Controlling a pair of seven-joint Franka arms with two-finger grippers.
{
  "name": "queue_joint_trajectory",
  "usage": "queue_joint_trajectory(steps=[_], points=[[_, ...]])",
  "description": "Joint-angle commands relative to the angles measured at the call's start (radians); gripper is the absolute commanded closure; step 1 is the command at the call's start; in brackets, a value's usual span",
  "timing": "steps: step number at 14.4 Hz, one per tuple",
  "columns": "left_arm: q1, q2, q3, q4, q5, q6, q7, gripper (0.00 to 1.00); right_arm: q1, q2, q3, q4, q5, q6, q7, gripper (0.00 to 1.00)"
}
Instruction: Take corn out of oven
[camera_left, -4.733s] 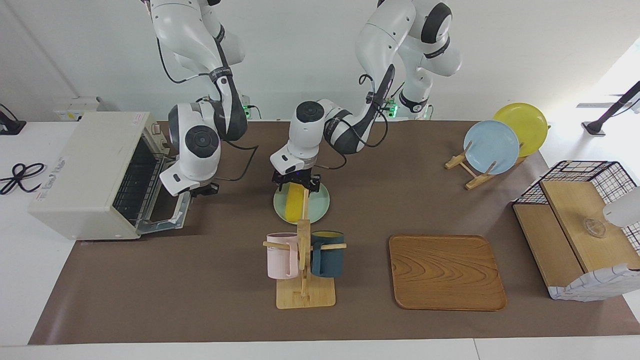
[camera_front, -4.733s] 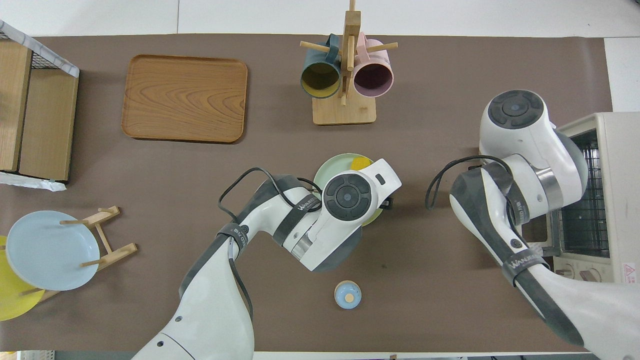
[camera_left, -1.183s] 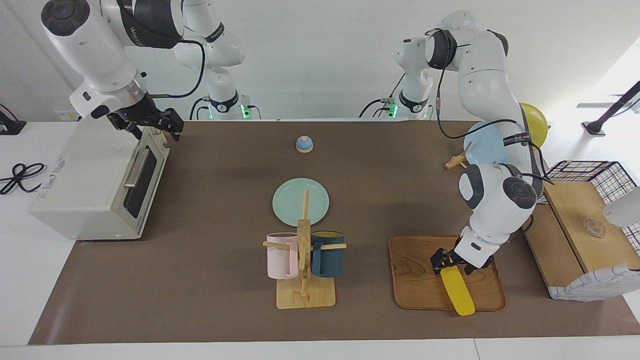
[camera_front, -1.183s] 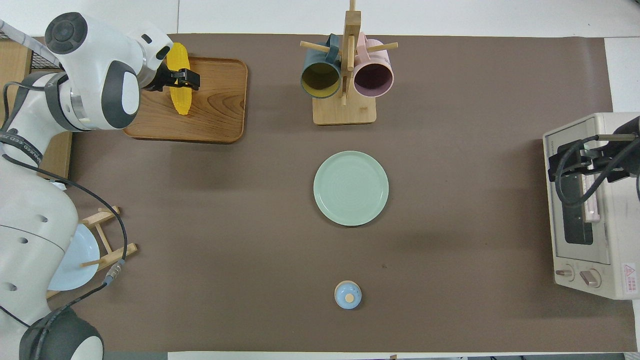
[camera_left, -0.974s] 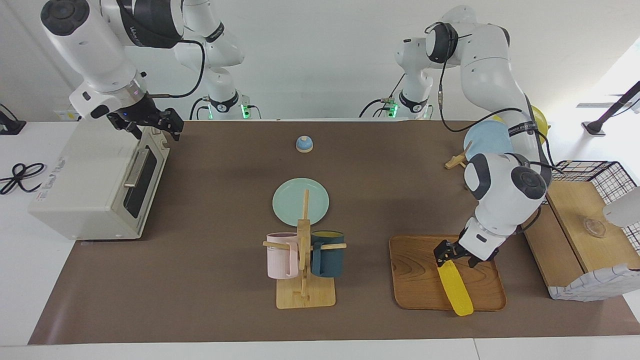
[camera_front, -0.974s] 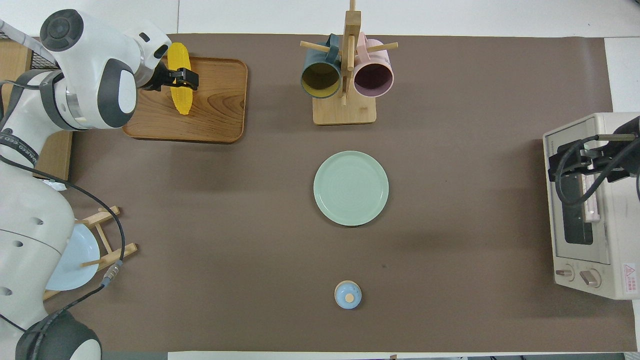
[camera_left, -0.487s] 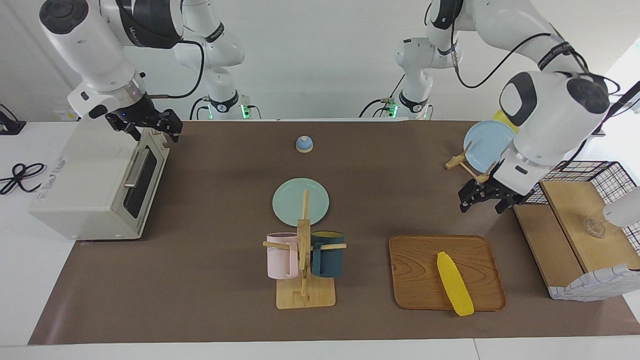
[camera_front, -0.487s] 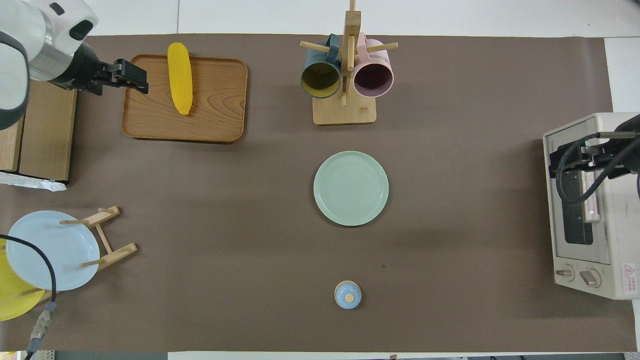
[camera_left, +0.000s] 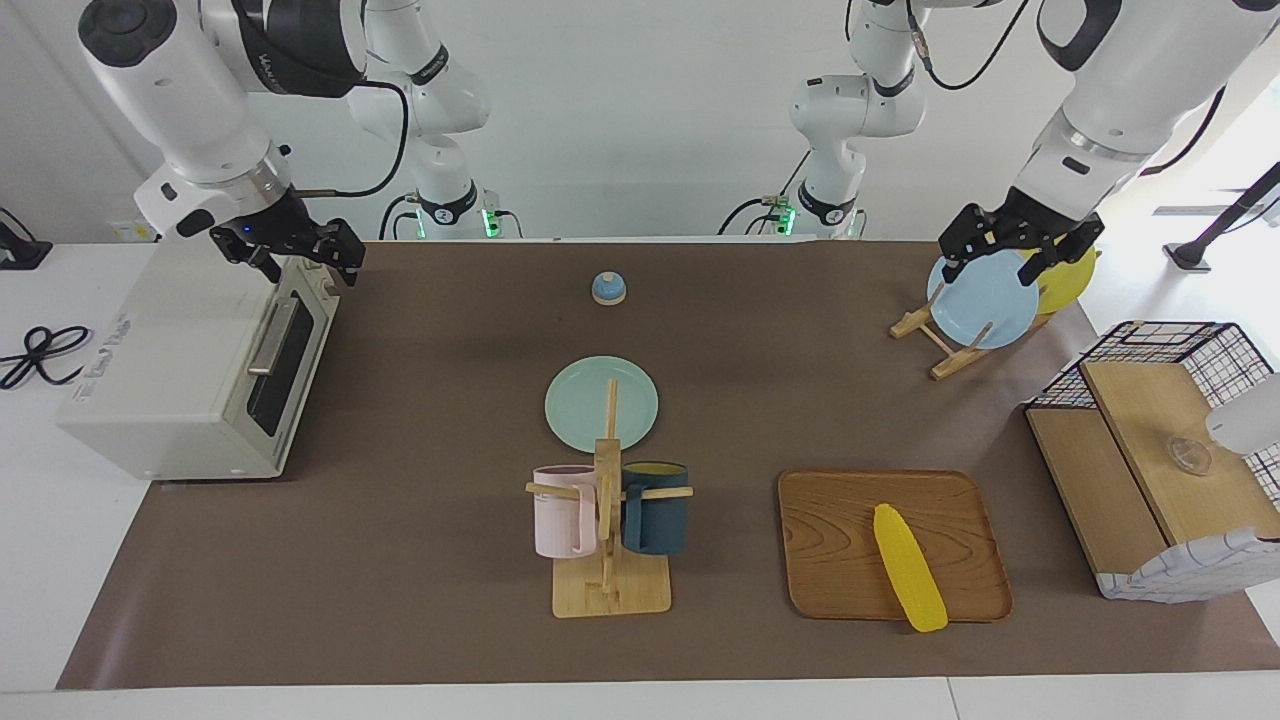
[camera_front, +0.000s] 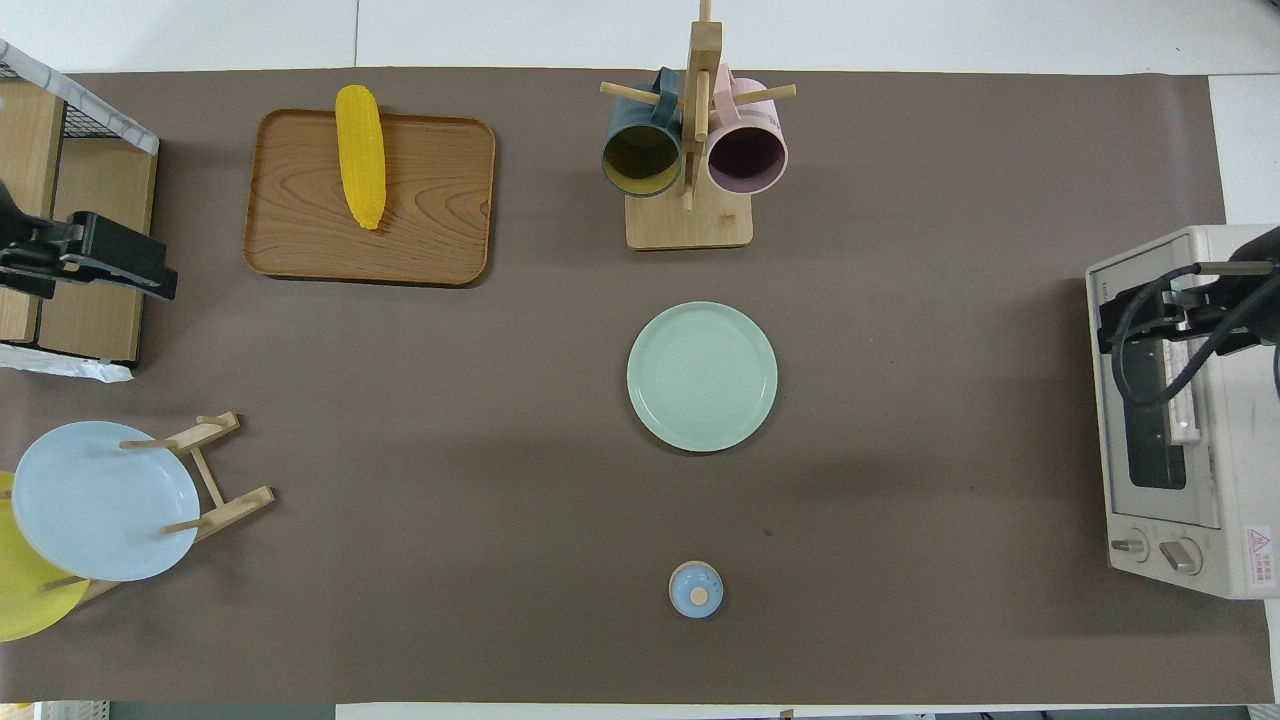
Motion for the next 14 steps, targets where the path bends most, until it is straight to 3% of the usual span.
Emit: queue_joint_trajectory(steps=[1, 5, 9, 12, 14], points=[[0.000, -0.051, -0.004, -0.074, 0.021, -0.043, -0.048, 0.00, -0.001, 0.005, -0.007, 0.003, 0.026, 0.013, -0.026, 0.00], [0.003, -0.116, -0.004, -0.215, 0.021, 0.047, -0.036, 0.00, 0.001, 0.005, -0.007, 0.003, 0.028, 0.013, -0.025, 0.00], [0.005, -0.150, -0.009, -0.204, 0.021, 0.057, -0.036, 0.00, 0.001, 0.005, -0.007, 0.001, 0.028, 0.013, -0.025, 0.00], [0.019, -0.138, -0.018, -0.145, 0.021, 0.032, -0.037, 0.00, 0.001, 0.005, -0.007, 0.001, 0.026, 0.020, -0.023, 0.00], [0.023, -0.137, -0.024, -0.157, 0.021, 0.045, -0.037, 0.00, 0.001, 0.005, -0.007, 0.001, 0.028, 0.026, -0.023, 0.00]])
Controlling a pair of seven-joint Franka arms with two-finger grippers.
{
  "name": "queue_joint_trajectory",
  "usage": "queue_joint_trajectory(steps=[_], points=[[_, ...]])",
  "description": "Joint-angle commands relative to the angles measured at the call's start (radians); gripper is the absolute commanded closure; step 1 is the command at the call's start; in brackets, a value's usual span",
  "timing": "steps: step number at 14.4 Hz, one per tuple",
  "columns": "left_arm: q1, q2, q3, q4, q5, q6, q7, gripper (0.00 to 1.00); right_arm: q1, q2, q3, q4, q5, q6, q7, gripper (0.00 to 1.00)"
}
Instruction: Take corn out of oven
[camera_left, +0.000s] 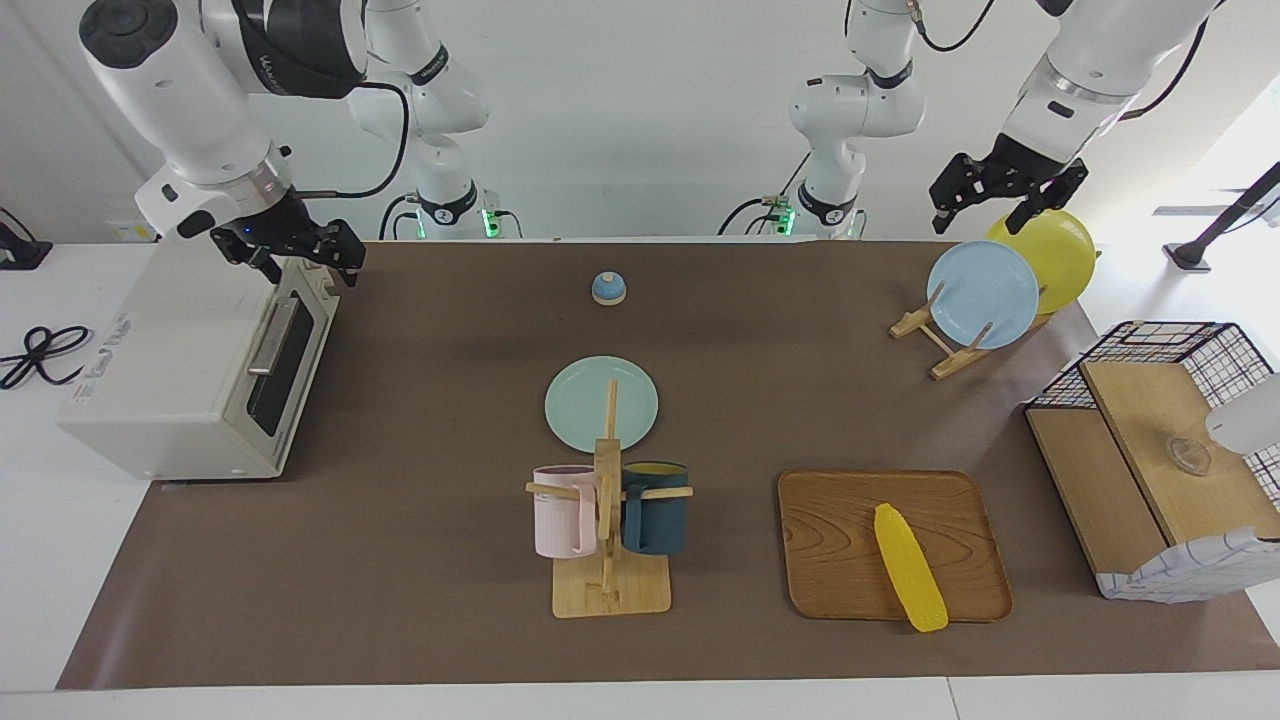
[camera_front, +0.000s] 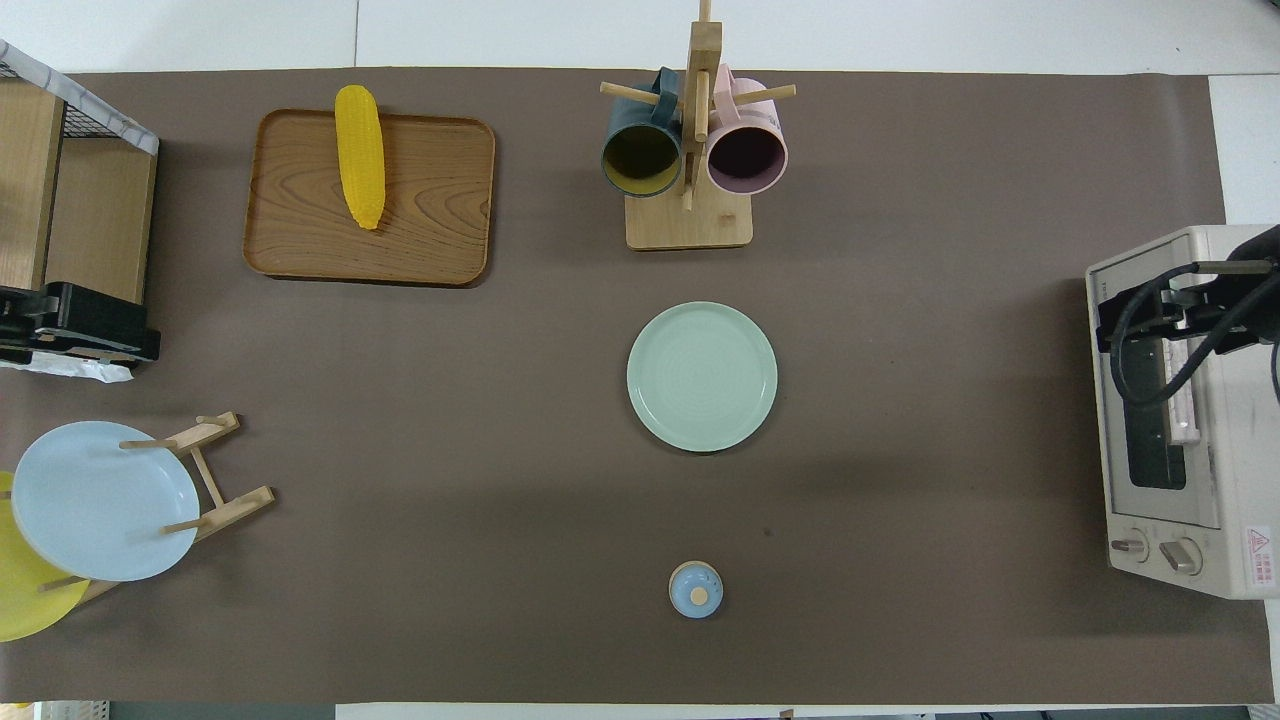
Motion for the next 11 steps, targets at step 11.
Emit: queue_joint_trajectory(steps=[11], points=[[0.032, 0.003, -0.019, -0.050, 0.014, 0.069, 0.001, 0.00, 0.000, 0.003, -0.007, 0.000, 0.028, 0.021, -0.022, 0.00]])
